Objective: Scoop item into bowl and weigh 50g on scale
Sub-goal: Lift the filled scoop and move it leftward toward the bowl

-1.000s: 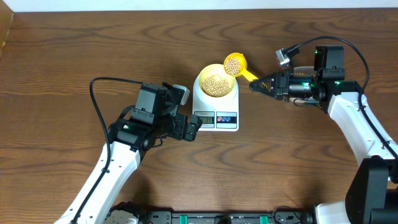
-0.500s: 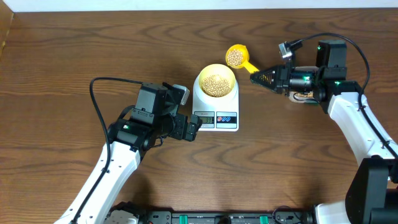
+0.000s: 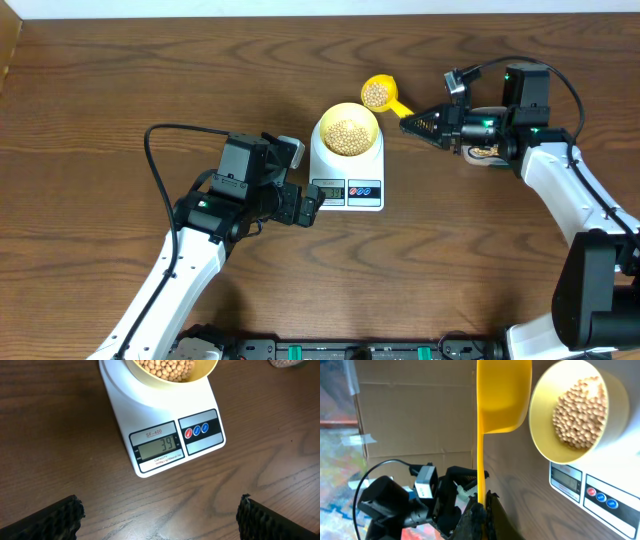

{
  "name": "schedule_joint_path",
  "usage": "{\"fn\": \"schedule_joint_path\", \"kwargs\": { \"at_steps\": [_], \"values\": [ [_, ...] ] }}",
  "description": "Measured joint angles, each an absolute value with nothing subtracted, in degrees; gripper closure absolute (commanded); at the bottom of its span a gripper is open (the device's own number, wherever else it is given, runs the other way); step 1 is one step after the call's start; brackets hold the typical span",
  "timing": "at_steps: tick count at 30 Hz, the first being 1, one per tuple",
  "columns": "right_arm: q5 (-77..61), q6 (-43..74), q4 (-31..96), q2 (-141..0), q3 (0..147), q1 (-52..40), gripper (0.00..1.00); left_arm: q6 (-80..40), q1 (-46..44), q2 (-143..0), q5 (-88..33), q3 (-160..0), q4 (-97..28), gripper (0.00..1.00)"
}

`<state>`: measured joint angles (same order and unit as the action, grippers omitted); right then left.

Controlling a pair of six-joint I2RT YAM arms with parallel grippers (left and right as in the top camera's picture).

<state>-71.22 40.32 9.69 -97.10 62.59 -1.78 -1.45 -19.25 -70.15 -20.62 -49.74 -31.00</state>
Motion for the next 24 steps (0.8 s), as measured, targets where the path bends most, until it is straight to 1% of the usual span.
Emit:
{"fn": "schedule_joint_path", "kwargs": {
  "at_steps": [24],
  "values": [
    [-72.1,40.4,8.1,-97.1,62.6,-0.6,0.99,-1.5,-19.2,-70.1,-20.6,-49.7,-31.0,0.0]
  ]
}}
